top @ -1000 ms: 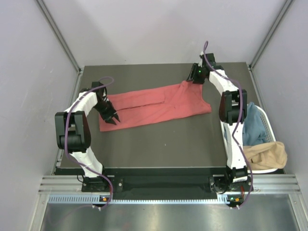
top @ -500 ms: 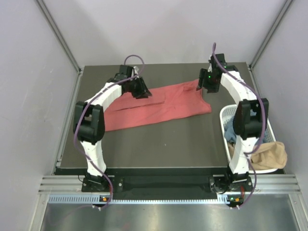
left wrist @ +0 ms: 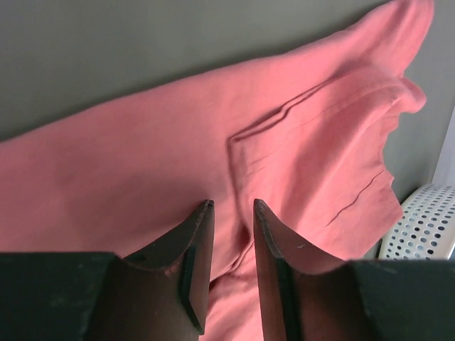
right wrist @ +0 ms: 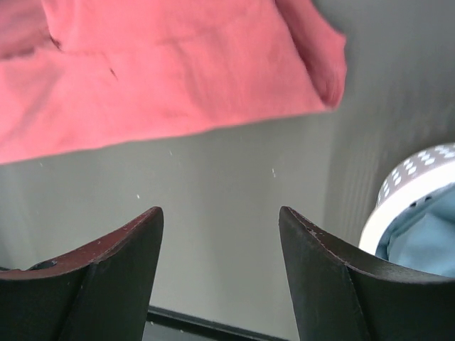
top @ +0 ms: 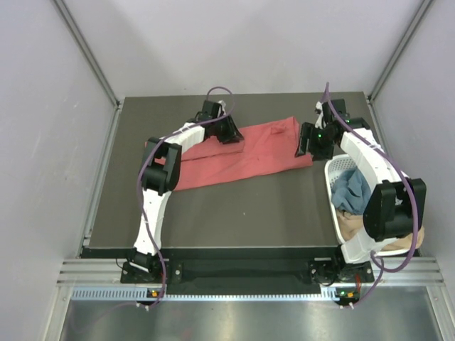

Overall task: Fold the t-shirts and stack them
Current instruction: Fold the tshirt

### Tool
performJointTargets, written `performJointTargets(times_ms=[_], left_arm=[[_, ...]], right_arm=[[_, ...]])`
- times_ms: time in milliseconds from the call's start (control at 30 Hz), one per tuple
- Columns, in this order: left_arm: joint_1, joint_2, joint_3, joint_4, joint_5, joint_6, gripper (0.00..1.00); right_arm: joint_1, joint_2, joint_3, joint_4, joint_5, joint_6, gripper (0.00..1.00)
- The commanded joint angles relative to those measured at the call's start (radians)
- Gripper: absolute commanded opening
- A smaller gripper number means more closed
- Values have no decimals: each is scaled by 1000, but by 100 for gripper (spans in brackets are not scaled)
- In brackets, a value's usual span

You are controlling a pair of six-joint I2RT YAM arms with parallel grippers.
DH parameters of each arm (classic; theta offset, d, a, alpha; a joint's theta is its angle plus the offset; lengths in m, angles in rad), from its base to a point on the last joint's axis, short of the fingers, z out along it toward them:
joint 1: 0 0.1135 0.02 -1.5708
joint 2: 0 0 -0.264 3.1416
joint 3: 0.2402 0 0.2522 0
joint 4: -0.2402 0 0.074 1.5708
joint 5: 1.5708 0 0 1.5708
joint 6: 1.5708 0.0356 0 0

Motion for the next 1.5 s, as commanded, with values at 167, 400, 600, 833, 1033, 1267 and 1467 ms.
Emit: performJointTargets(times_ms=[167, 400, 600, 833, 1033, 1267, 1467], left_arm=[[-43, 46, 90, 104, -35, -16, 33], [-48, 44, 100, 46, -143, 4, 33], [-51, 29, 87, 1, -209, 10, 33], [-51, 98, 141, 14, -126, -13, 32], [-53, 105, 152, 27, -135, -13, 29], [-51, 87, 178, -20, -155, -5, 15], [-48, 61, 212, -62, -174, 21, 1]], right_arm=[[-11, -123, -99, 11, -18, -11, 67], [-15, -149, -122, 25, -26, -12, 68], [-20, -145, -138, 39, -37, -6, 68], [-20, -135, -144, 48, -48, 8, 68], [-20, -132, -146, 39, -48, -2, 69], [-20, -122, -147, 42, -57, -5, 70], [-21, -120, -161, 43, -57, -6, 70]])
